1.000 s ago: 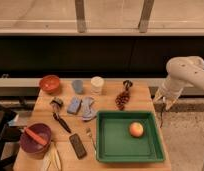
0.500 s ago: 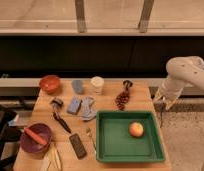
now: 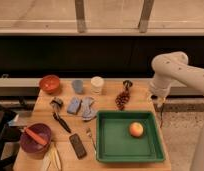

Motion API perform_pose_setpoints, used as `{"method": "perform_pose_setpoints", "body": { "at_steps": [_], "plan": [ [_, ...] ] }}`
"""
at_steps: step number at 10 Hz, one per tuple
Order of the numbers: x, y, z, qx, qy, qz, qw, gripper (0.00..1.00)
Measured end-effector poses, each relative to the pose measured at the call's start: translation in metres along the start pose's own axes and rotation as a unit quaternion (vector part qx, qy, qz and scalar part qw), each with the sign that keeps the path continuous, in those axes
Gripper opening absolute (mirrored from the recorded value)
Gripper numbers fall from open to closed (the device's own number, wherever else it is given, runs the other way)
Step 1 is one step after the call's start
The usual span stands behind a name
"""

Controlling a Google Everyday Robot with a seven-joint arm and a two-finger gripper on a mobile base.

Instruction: Place eraser in metal cup

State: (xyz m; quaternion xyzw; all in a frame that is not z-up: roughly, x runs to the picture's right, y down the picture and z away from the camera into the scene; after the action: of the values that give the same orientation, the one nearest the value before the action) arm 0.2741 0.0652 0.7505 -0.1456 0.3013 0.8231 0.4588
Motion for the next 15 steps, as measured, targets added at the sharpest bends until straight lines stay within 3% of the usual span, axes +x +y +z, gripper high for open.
{"method": "perform_pose_setpoints", "body": {
  "at_steps": [2, 4, 6, 7, 9, 10, 13, 15],
  "plan": [
    [0.032, 0.053, -0.001, 0.008, 0.004, -0.075, 0.9971, 0.52],
    [0.066, 0.091, -0.002, 0.012, 0.008, -0.144, 0.9894, 0.52],
    [0.119, 0.139, -0.003, 0.013, 0.015, -0.232, 0.9726, 0.52],
    [0.145, 0.158, -0.004, 0.010, 0.019, -0.271, 0.9623, 0.52],
    [0.198, 0.191, -0.006, 0.002, 0.031, -0.357, 0.9337, 0.52],
    [0.215, 0.200, -0.007, -0.004, 0.036, -0.381, 0.9239, 0.52],
    [0.215, 0.198, -0.007, -0.001, 0.036, -0.383, 0.9230, 0.46],
    [0.216, 0.200, -0.007, -0.002, 0.036, -0.385, 0.9222, 0.54]
  ]
}}
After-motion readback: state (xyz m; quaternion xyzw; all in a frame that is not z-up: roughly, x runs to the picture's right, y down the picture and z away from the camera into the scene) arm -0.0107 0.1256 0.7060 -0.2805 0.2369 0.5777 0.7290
